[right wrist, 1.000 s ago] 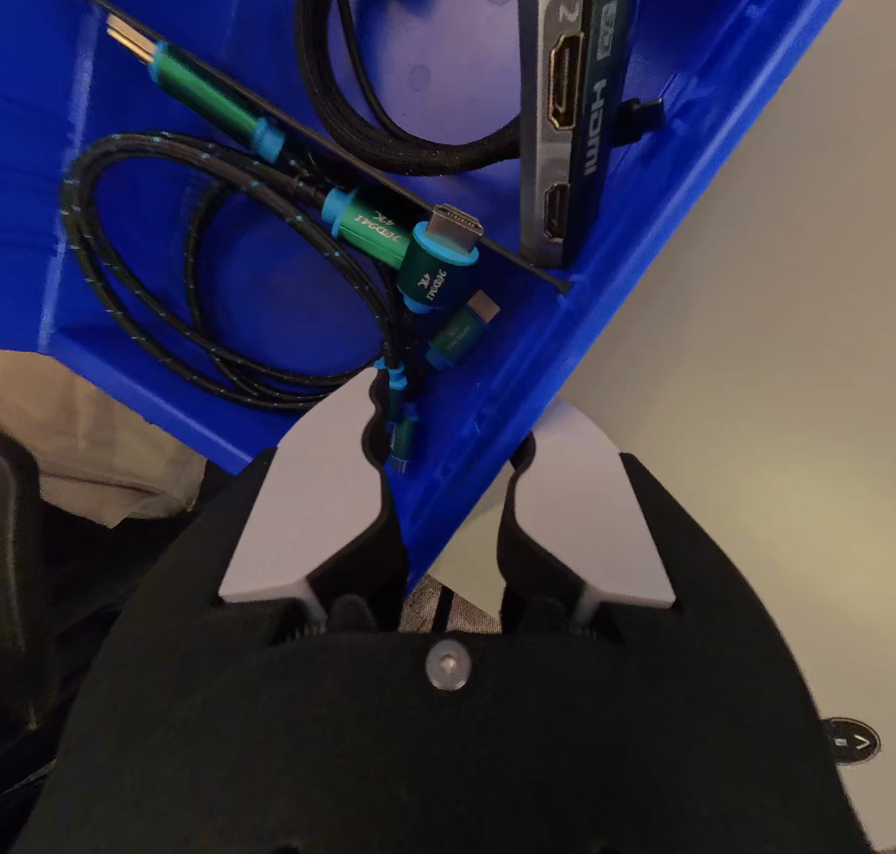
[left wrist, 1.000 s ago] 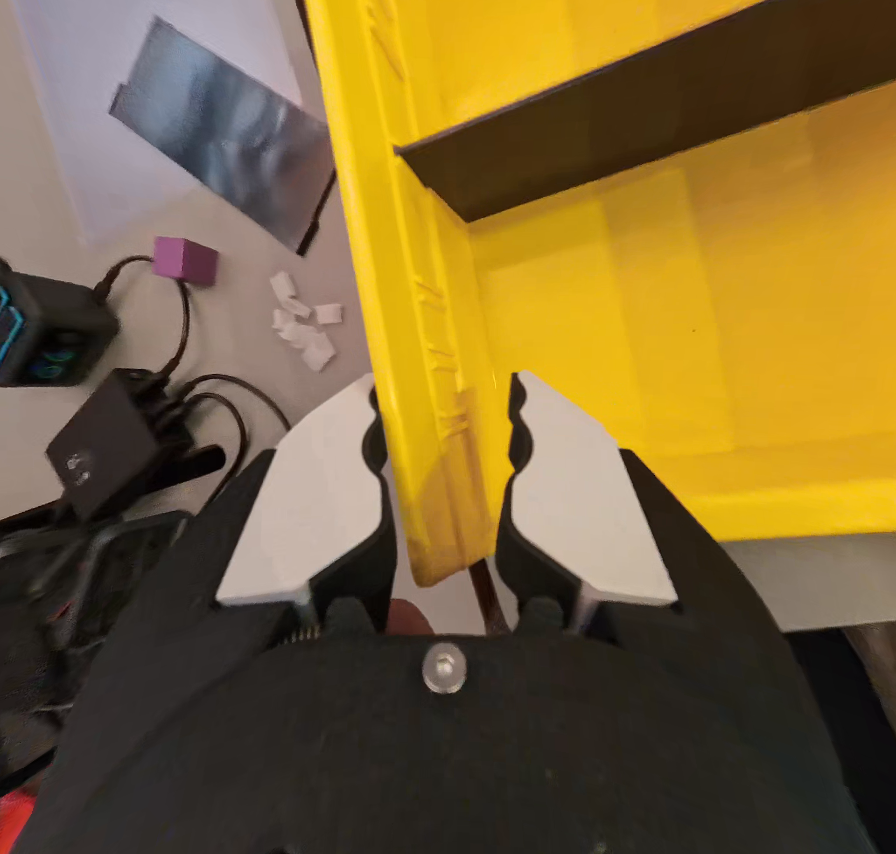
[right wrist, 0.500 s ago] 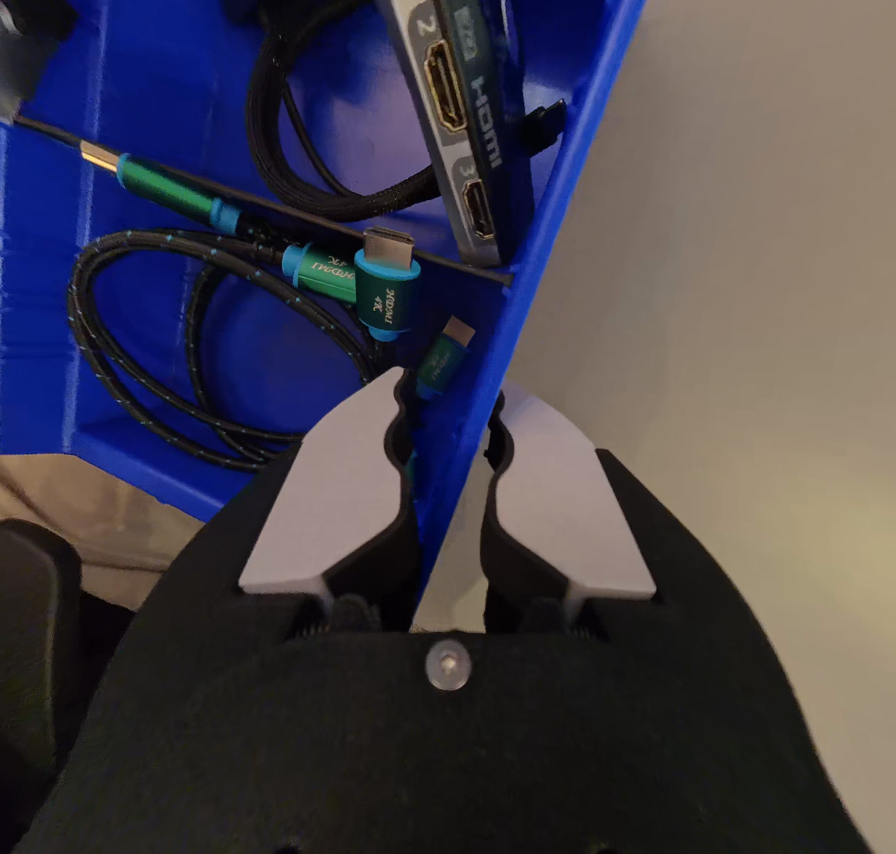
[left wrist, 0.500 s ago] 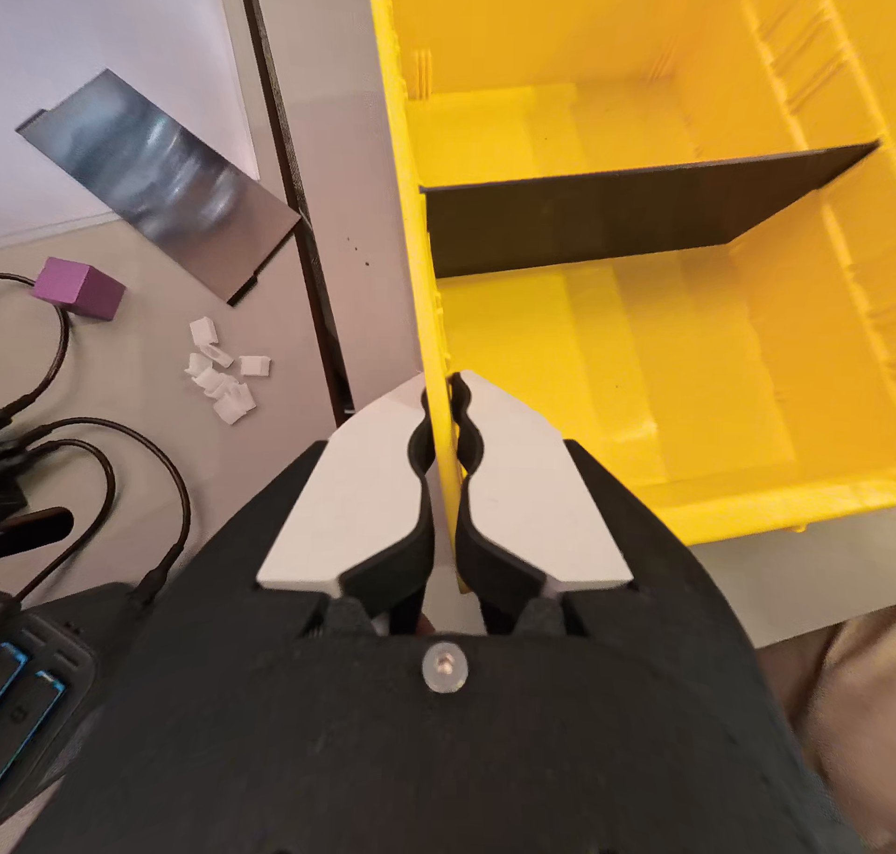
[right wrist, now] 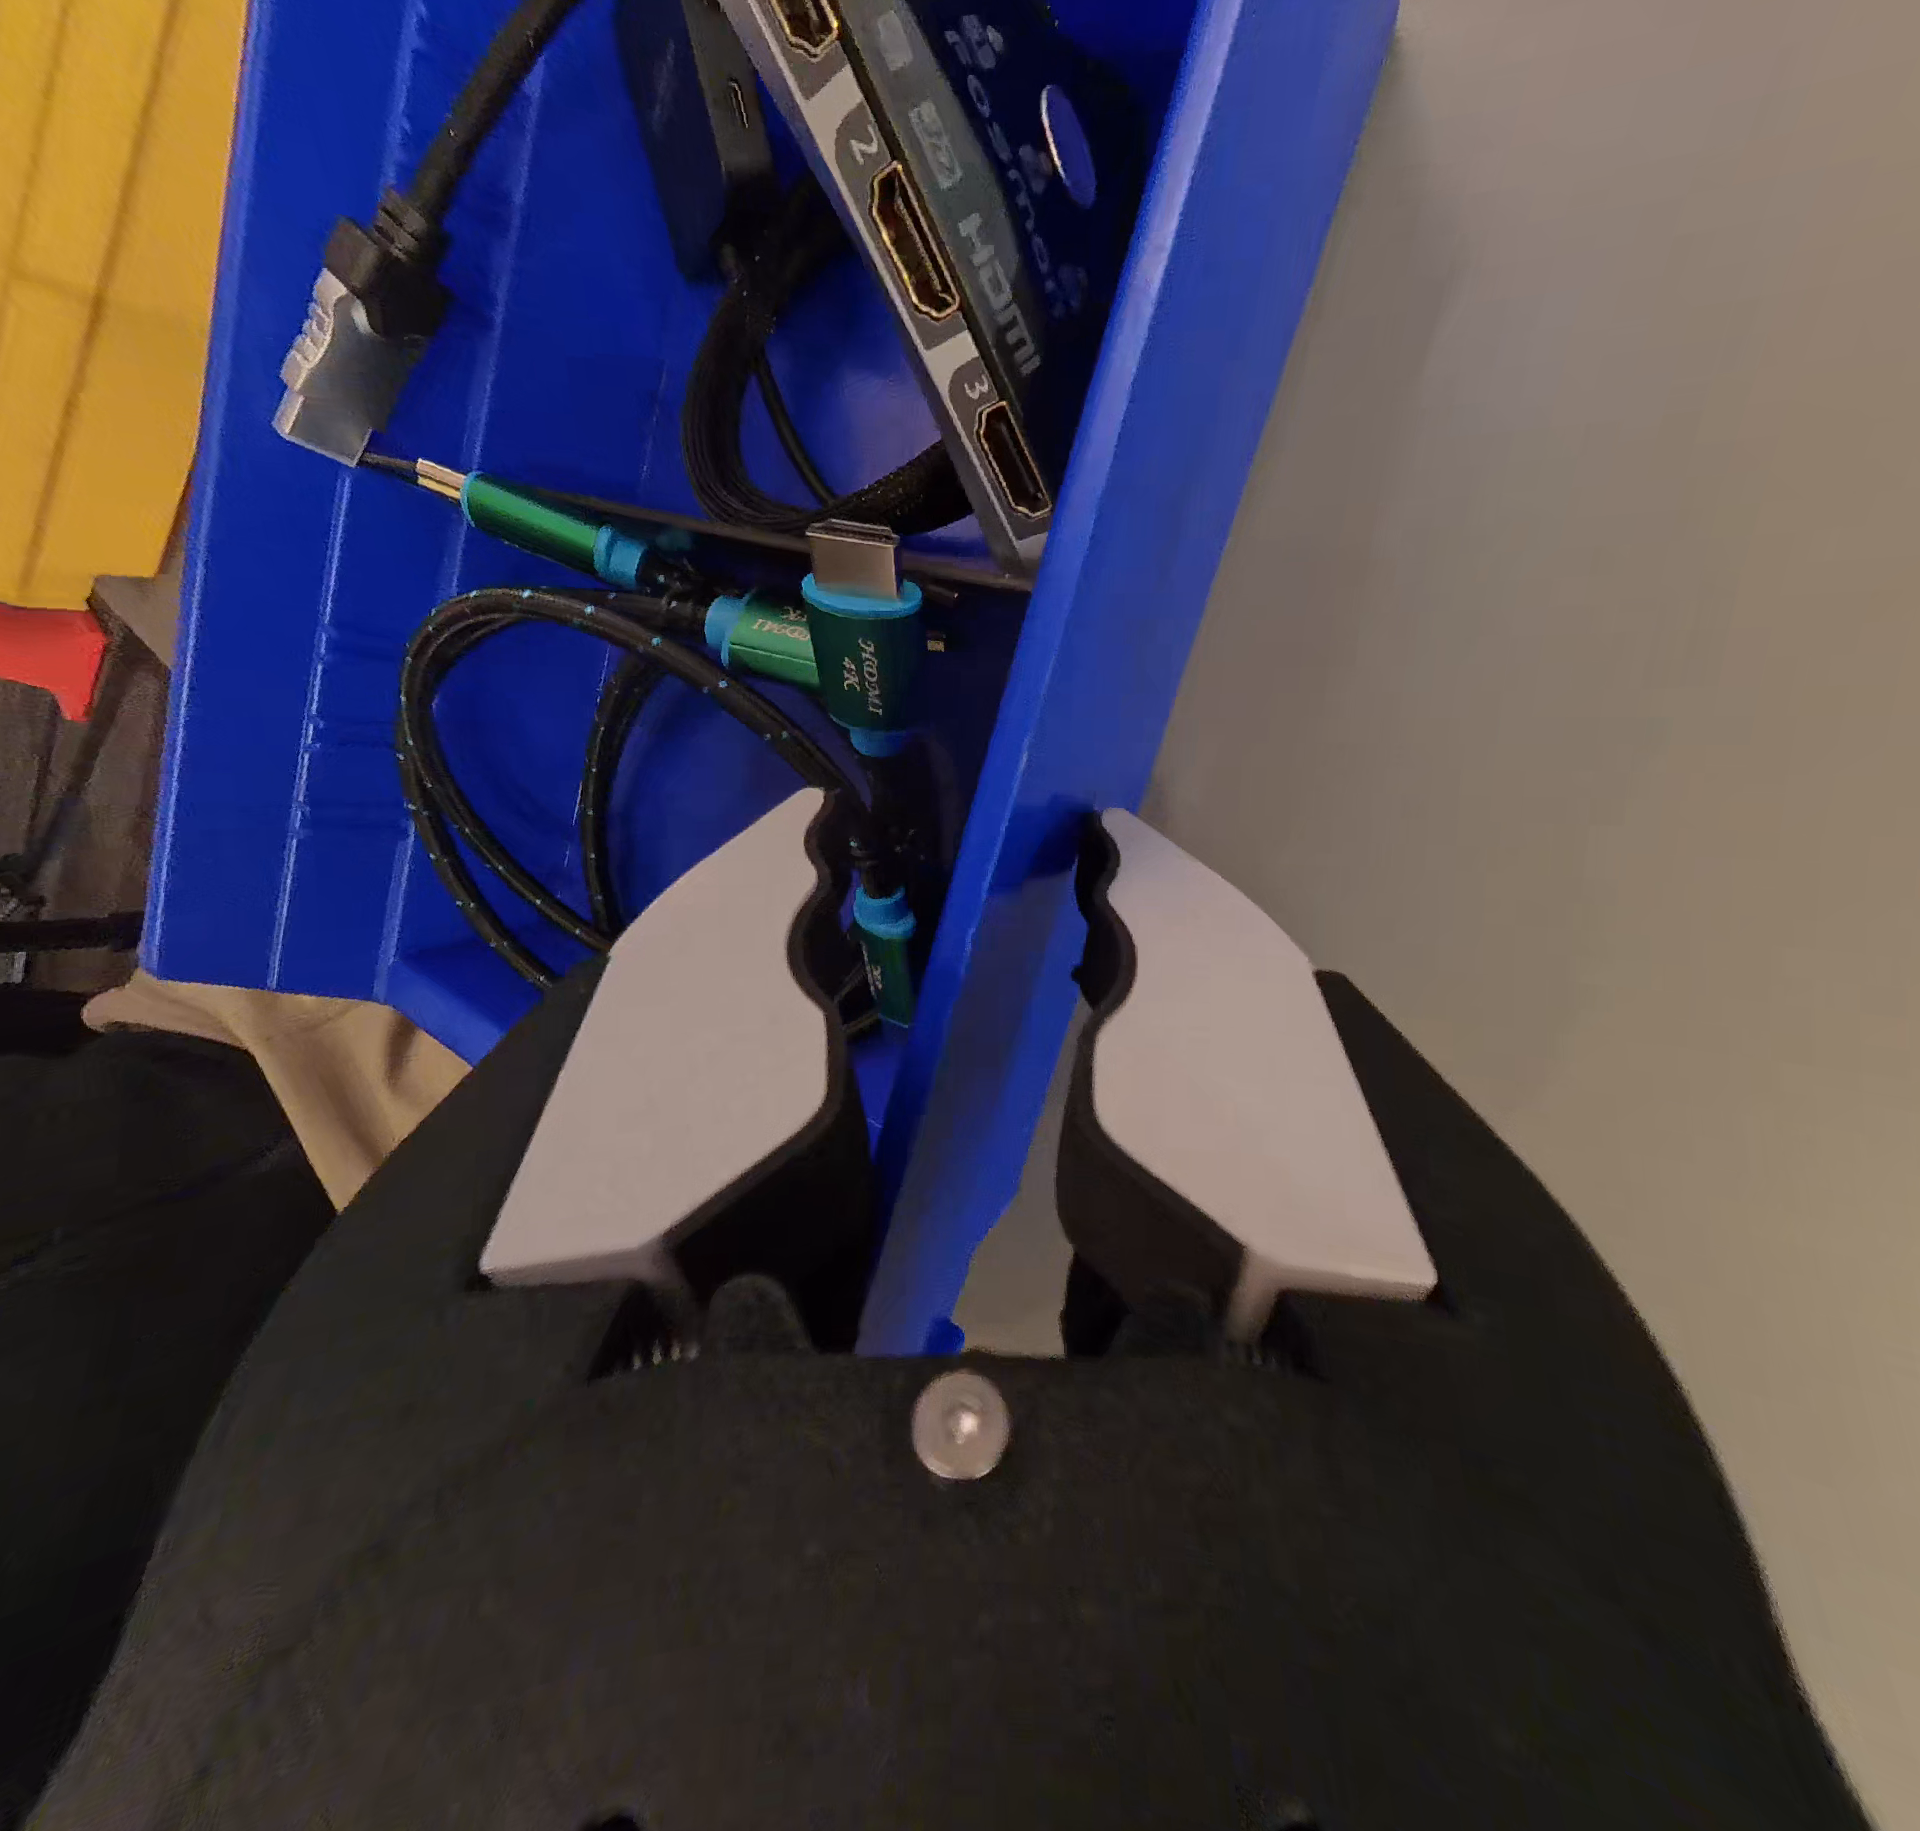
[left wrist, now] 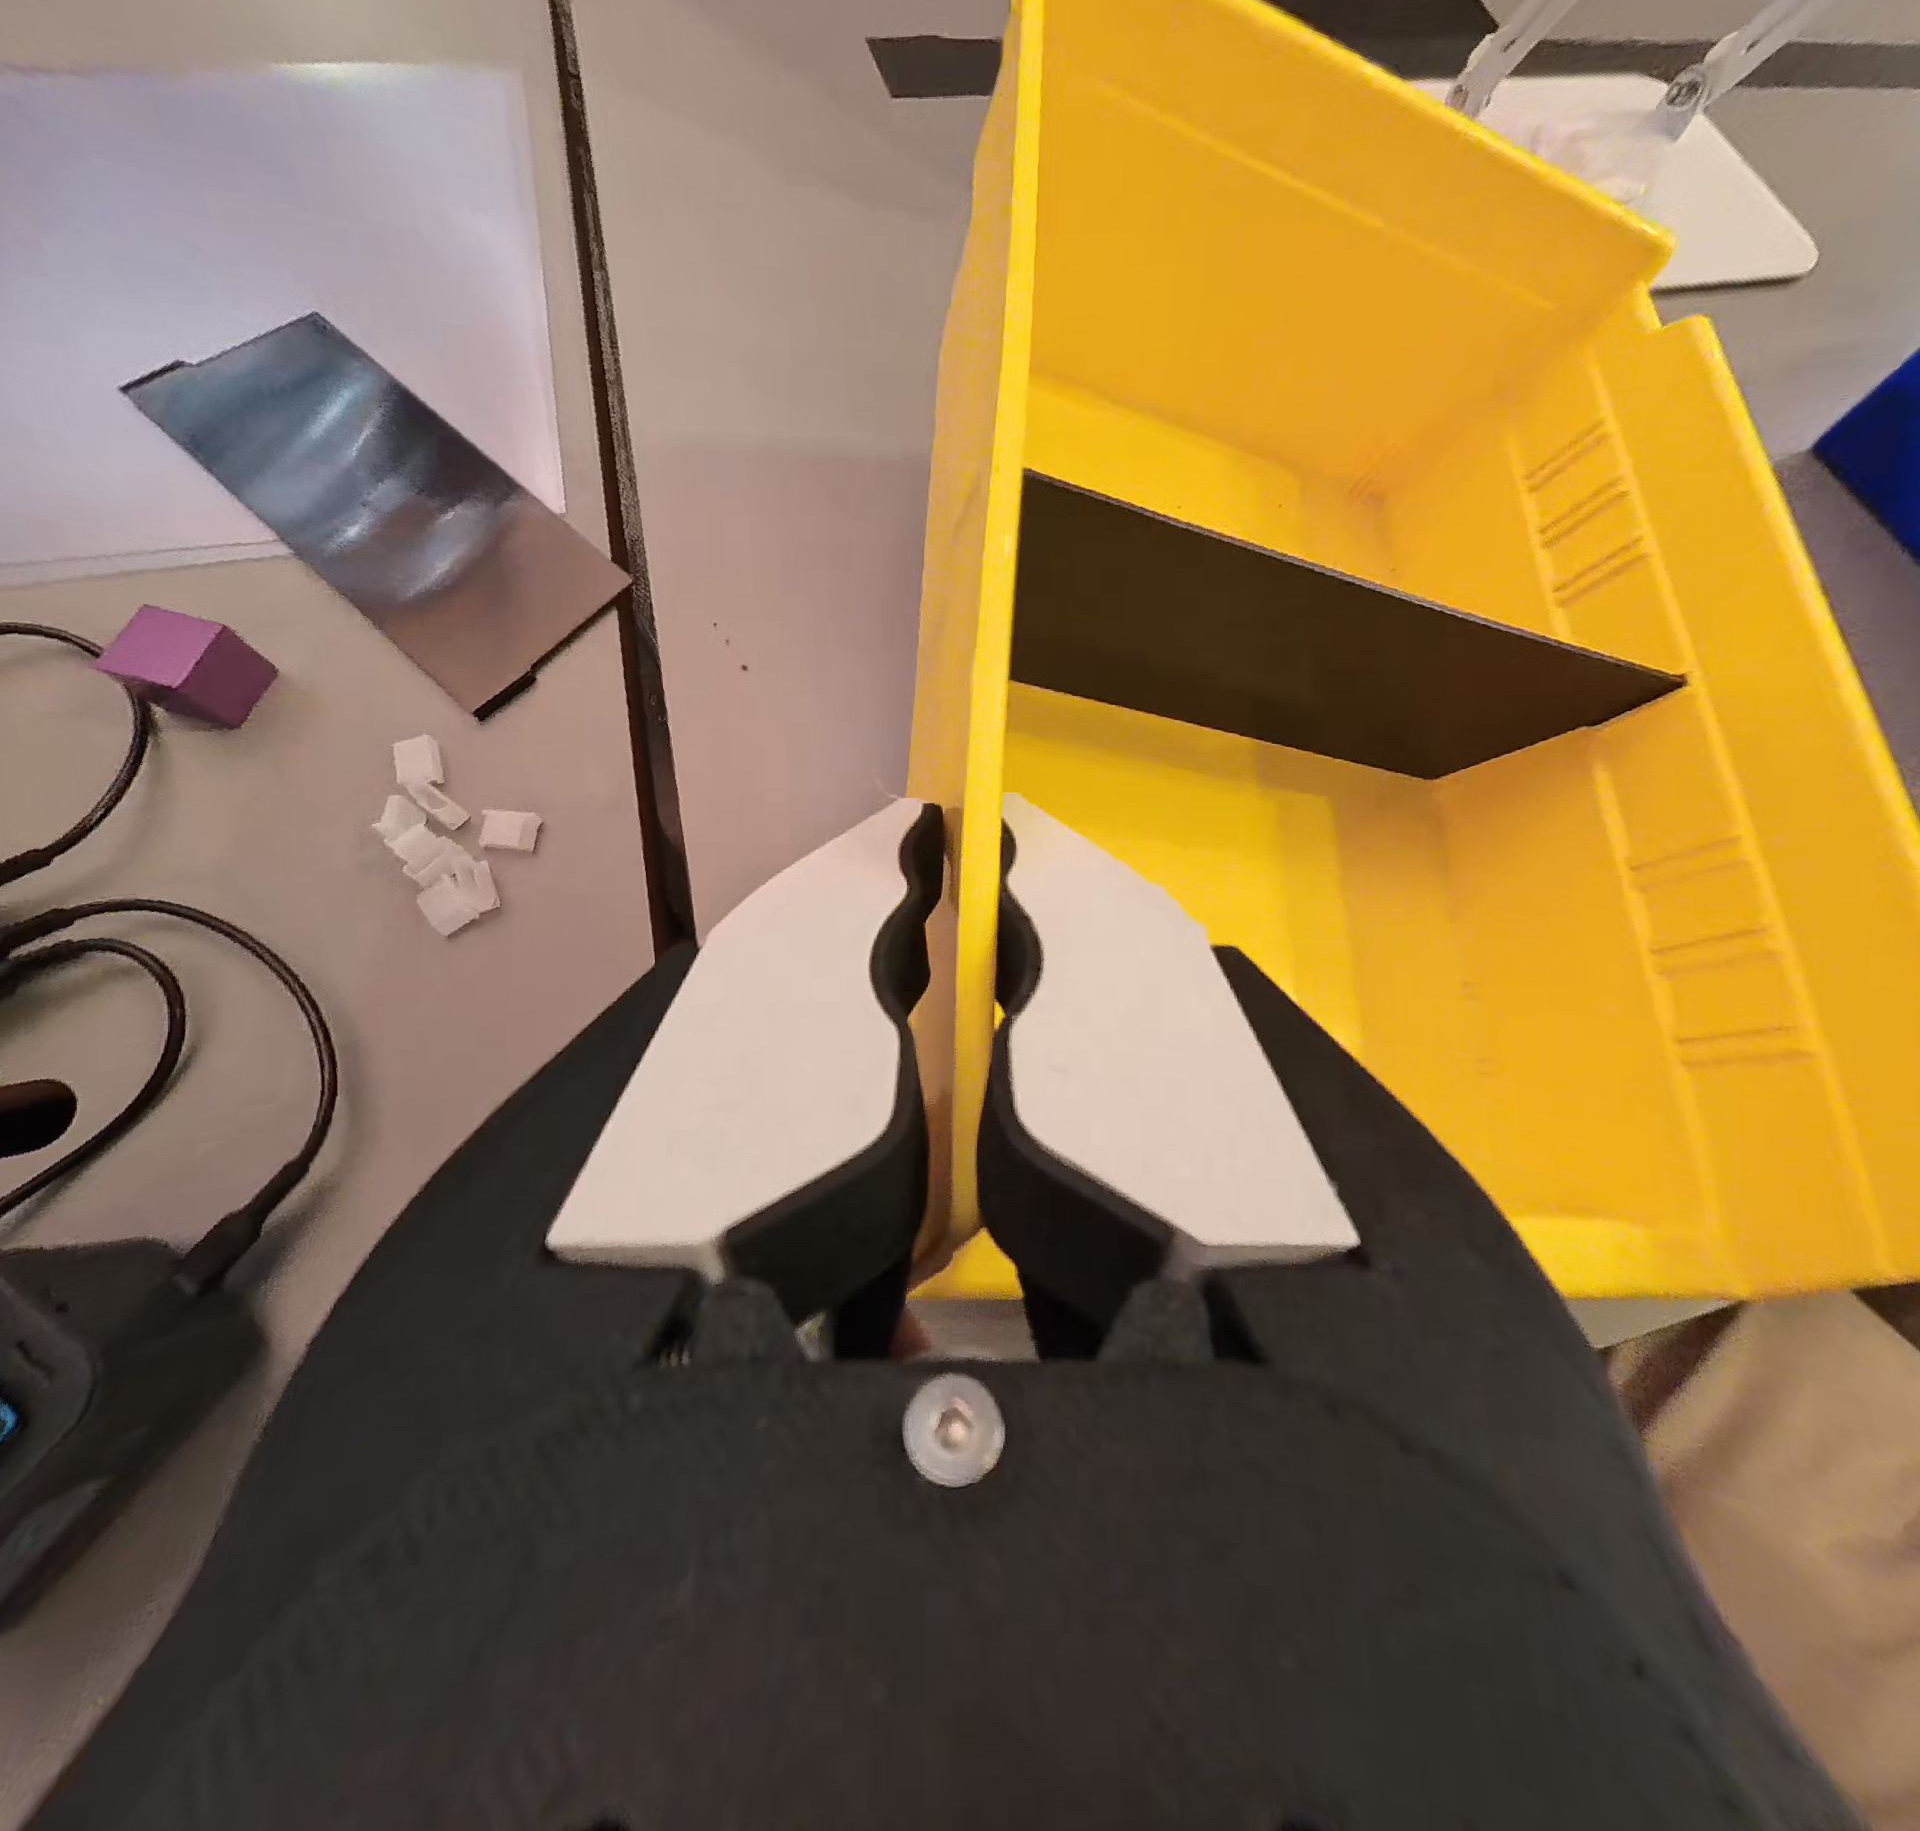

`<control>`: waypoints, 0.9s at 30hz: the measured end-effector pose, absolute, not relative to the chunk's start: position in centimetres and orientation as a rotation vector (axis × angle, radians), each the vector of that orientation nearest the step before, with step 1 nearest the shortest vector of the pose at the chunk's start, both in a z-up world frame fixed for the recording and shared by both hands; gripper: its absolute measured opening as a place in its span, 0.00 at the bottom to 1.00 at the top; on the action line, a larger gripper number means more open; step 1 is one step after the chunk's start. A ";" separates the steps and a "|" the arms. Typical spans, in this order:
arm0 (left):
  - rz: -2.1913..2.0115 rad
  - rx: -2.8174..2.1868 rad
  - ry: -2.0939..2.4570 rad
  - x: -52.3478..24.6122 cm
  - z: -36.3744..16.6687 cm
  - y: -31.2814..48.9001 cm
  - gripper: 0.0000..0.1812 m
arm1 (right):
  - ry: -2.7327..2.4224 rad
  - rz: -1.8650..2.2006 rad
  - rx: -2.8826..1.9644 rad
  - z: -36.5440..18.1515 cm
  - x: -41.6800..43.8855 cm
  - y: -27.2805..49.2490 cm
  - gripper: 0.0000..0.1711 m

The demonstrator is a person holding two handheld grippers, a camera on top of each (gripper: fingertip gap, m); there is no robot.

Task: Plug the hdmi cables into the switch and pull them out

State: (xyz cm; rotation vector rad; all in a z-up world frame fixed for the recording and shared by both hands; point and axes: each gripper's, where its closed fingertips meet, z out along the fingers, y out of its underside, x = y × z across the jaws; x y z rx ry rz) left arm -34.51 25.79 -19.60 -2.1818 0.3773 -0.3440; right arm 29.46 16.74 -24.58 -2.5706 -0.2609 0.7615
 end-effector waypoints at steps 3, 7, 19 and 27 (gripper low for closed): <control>-0.353 -2.131 0.322 -35.3 -18.2 24.9 0.03 | -0.275 0.799 -2.546 -24.5 26.7 17.7 0.26; -0.374 -2.021 0.208 -37.0 -15.1 23.7 0.03 | -0.289 0.864 -2.494 -24.4 22.3 18.9 0.30; -0.422 -1.827 0.072 -39.0 -10.0 21.3 0.03 | -0.390 1.025 -2.358 -23.7 5.8 21.8 0.47; -0.455 -1.757 0.053 -38.3 -7.9 21.1 0.03 | -0.449 1.268 -2.277 -22.8 -4.7 22.8 0.60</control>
